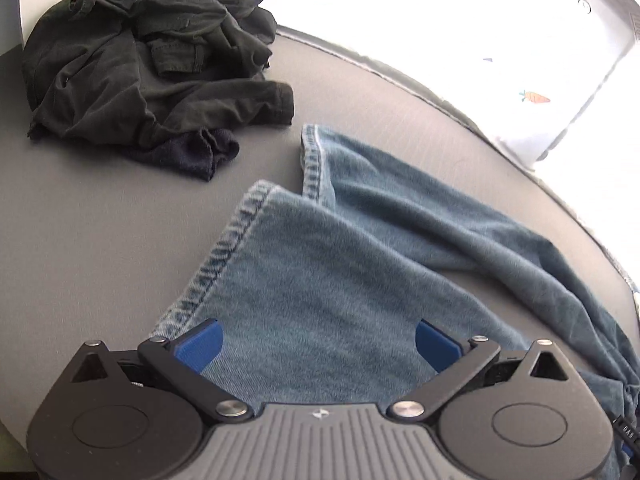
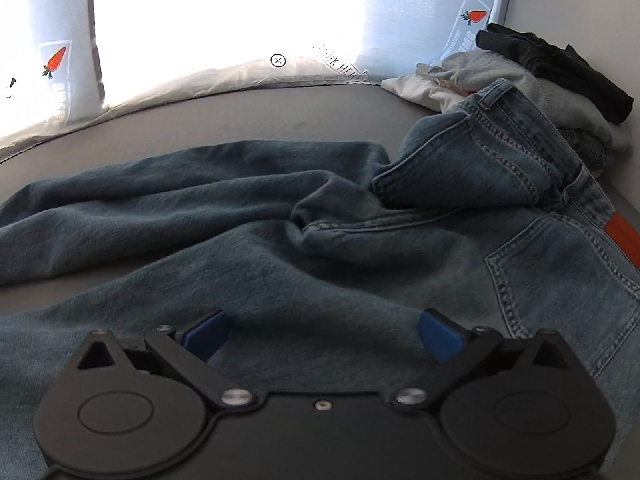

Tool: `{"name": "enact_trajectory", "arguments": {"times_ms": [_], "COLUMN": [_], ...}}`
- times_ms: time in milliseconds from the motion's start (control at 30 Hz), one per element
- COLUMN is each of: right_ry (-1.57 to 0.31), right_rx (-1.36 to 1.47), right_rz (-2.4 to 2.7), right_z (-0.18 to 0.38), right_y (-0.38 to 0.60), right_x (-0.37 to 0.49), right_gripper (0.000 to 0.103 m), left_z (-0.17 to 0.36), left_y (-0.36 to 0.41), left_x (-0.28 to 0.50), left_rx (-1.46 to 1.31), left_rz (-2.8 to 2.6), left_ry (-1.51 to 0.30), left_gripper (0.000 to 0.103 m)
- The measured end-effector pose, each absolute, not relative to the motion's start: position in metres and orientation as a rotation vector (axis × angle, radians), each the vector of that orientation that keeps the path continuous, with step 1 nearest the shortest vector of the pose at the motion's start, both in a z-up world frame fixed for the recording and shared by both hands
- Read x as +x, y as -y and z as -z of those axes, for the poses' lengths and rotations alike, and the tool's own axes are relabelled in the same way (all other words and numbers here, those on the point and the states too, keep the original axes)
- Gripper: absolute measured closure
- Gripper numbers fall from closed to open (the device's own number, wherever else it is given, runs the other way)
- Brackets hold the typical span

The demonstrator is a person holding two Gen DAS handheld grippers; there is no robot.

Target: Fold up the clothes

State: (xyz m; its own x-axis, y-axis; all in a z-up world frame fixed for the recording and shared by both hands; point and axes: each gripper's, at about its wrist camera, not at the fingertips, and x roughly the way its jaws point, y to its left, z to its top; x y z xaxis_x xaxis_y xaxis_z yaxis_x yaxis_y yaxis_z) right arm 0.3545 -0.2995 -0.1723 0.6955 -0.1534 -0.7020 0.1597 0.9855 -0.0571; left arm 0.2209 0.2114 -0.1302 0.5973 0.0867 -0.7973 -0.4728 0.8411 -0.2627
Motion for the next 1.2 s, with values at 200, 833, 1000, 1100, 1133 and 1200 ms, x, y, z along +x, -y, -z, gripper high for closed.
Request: {"name": "enact_trajectory", "arguments": {"times_ms": [200,833,1000,1100,1133,1200], "right_ry": [-0.740,-0.690,-0.719,-0.728,-0.728,-0.727], "right_rx": [0.054,0.135,0.195,0.221,0.223,0.220], "right_rz": [0.244,0.340,0.435,0.488,0.493,0.497], "right_z": [0.178,0.185,0.180,0.179,0.179,0.180], "right_y": [0.284,0.288,0.286,0.284,0.283,0.282], "right_x": [0.353,0.366,0.378,0.386,0.387,0.390], "right_gripper": [0.000,0.000,0.000,0.000,0.000,0.000], "left_z": [0.118,0.171,0.156,0.132,0.124,0.111], "left_y": [-0.247,-0.318,-0.330,-0.339,-0.341,-0.339], "left_x": [0.250,0.400,0.430,0.462,0.474,0.501], "left_rx": [-0.466,-0.543,-0.562,-0.564,-0.559,-0.520], "left_rz": [-0.341,-0.128,-0.121,-0.078,-0.062,-0.034], "left_ry": [-0.825,-0.879,-0.802,-0.710,-0.679,-0.632], "left_gripper": [0.024,0.069,0.093,0.093,0.093,0.093]}}
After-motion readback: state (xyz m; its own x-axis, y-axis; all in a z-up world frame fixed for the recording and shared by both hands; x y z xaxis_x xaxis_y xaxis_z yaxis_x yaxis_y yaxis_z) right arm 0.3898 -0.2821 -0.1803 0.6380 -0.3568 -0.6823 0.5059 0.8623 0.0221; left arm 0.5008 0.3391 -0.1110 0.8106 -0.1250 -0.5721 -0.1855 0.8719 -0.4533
